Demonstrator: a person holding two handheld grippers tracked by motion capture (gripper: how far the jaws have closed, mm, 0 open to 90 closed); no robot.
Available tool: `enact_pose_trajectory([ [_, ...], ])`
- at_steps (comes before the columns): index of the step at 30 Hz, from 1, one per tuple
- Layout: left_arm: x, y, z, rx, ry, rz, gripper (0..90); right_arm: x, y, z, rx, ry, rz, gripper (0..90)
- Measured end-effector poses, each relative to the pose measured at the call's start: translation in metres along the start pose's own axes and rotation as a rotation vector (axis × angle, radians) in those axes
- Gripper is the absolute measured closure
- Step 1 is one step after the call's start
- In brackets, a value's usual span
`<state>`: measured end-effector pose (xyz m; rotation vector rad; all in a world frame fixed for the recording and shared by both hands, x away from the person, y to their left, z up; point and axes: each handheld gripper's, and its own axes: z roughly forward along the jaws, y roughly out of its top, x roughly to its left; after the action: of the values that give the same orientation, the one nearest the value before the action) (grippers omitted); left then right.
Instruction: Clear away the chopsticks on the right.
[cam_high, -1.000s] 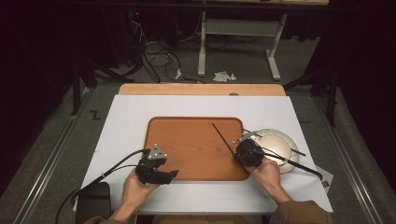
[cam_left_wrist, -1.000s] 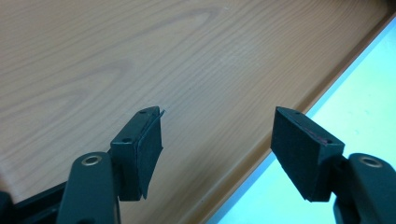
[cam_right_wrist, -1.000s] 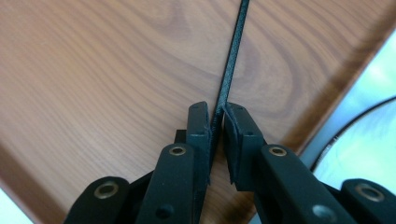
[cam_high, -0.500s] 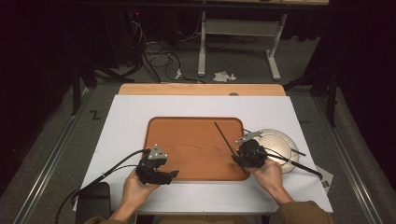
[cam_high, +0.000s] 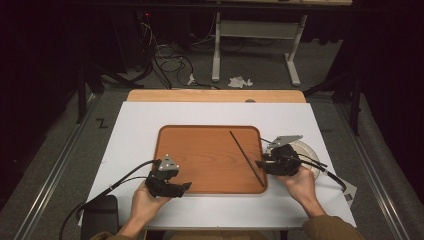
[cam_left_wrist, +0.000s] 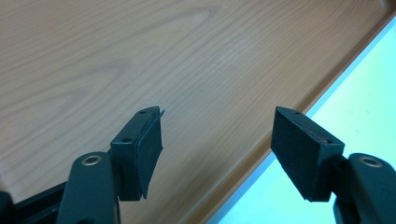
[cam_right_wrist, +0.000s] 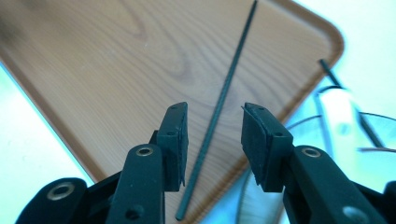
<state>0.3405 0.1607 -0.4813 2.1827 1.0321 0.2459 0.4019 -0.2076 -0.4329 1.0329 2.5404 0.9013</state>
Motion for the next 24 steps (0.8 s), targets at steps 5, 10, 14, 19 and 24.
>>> enact_pose_trajectory([
  [5, 0.001, 0.000, 0.000, -0.001, 0.004, -0.001, 33.6, -0.009, -0.001, -0.012, -0.027, -0.013, 0.013, 62.3],
  [10, 0.001, 0.000, -0.001, -0.002, 0.009, -0.001, 33.6, -0.019, -0.002, -0.022, -0.045, -0.020, 0.027, 63.1],
  [14, 0.001, 0.000, -0.001, -0.004, 0.009, -0.003, 33.7, -0.027, -0.004, -0.027, -0.040, -0.045, 0.040, 63.2],
  [19, 0.001, 0.000, -0.001, -0.004, 0.008, -0.003, 33.6, -0.040, -0.008, -0.035, -0.051, -0.076, 0.059, 64.6],
  [24, 0.001, 0.000, -0.001, 0.000, 0.008, 0.000, 33.6, -0.055, -0.014, -0.047, -0.067, -0.112, 0.105, 65.0],
])
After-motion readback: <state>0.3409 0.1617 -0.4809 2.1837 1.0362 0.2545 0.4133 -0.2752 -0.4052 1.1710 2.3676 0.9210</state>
